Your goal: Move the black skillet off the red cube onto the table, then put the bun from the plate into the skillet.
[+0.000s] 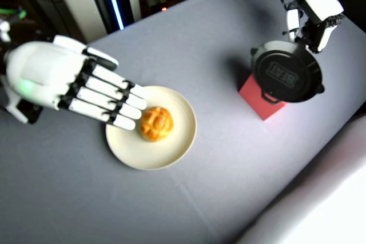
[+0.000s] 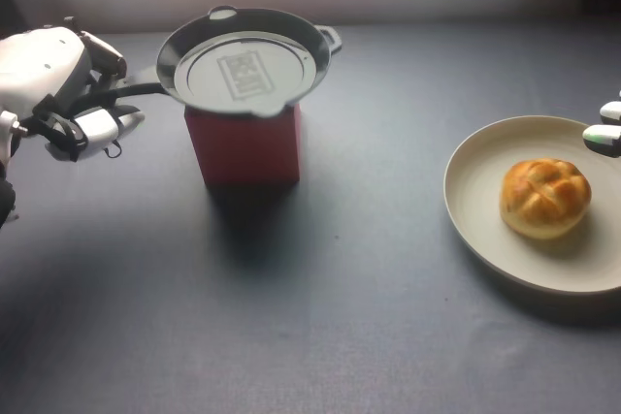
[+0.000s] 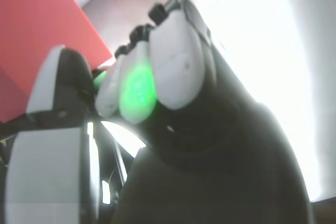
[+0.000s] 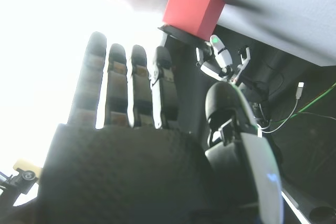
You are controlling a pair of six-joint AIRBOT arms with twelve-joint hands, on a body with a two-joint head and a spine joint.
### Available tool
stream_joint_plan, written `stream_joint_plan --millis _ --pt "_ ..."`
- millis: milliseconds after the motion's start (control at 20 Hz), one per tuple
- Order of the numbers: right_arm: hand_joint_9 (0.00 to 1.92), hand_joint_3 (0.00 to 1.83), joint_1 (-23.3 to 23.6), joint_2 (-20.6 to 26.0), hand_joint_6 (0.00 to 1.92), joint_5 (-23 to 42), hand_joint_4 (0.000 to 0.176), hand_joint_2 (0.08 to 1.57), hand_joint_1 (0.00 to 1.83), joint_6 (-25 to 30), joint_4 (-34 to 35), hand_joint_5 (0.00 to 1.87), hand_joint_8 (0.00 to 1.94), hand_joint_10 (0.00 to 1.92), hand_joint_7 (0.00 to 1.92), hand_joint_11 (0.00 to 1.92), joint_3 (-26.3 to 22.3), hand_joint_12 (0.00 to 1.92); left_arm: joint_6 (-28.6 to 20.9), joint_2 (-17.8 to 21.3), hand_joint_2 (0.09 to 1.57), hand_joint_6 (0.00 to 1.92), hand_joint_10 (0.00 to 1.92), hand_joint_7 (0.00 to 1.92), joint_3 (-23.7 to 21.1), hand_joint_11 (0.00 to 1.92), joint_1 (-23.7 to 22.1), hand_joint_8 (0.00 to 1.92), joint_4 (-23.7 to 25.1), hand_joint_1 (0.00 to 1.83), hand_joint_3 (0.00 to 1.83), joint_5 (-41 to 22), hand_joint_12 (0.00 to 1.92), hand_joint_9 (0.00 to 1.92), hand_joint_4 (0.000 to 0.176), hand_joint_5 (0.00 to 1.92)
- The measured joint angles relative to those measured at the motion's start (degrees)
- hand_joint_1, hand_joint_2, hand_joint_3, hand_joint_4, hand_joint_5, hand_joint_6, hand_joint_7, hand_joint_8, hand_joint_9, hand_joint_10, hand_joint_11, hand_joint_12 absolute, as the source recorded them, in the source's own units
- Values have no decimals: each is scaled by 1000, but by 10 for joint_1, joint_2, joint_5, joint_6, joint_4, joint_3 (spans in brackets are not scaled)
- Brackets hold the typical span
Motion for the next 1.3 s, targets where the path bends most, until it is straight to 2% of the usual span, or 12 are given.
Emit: stream_joint_plan --millis 50,100,150,200,350,450,600,850,1200,1300 --pt "142 0 -2 0 2 1 0 1415 0 1 0 337 2 2 234 177 0 44 -3 0 1257 1921 1921 1448 -3 1656 3 1921 4 1405 0 -7 1921 1593 0 1342" --pt "138 0 -2 0 3 0 0 1418 0 1 0 339 0 0 230 179 0 45 -9 0 1253 1921 1921 1445 -7 1682 6 1921 3 1441 0 -16 1921 1608 0 1320" --pt "132 0 -2 -2 3 -1 0 1413 0 1 1 339 0 0 224 179 0 45 -16 0 1260 1921 1921 1442 -9 1572 10 1921 6 1420 1 -23 1921 1599 0 1328" --pt "139 0 -2 -3 4 0 6 1405 0 1 0 344 1 3 226 187 0 49 -23 0 1274 1921 1921 1431 -13 1543 15 1921 5 1333 5 -35 1921 1568 0 1323" --pt "139 0 -2 -6 4 -1 2 1412 0 1 0 346 3 3 227 183 0 48 -32 8 1270 1921 1921 1436 -31 1580 29 1921 7 1364 0 -63 1921 1583 0 1283" --pt "142 4 -2 -6 3 -1 0 1428 0 1 0 344 5 3 237 186 0 50 -37 18 1250 1921 1921 1425 -48 1638 37 1921 16 1483 0 -85 1921 1594 0 1323" --pt "155 0 -2 -7 4 -2 0 1416 0 1 2 352 4 7 239 189 3 52 -56 32 1253 1921 1921 1437 -69 1663 45 1921 58 1238 1 -116 1921 1609 0 1294" --pt "180 5 -2 -7 9 -3 0 1433 0 1 4 370 9 13 260 209 3 60 -63 53 1240 1921 1921 1463 -105 1641 50 1921 142 1294 0 -137 1921 1623 0 1262" --pt "191 0 -2 -9 4 -7 0 1409 0 1 4 384 2 6 261 217 4 71 -78 86 1250 1921 1921 1486 -155 1697 76 1921 230 1384 2 -126 1921 1642 0 1296" --pt "192 0 -2 -9 7 -7 0 1410 0 1 6 394 10 5 282 204 4 68 -80 94 1242 1921 1921 1495 -171 1678 90 1921 251 1341 0 -120 1921 1633 0 1335"
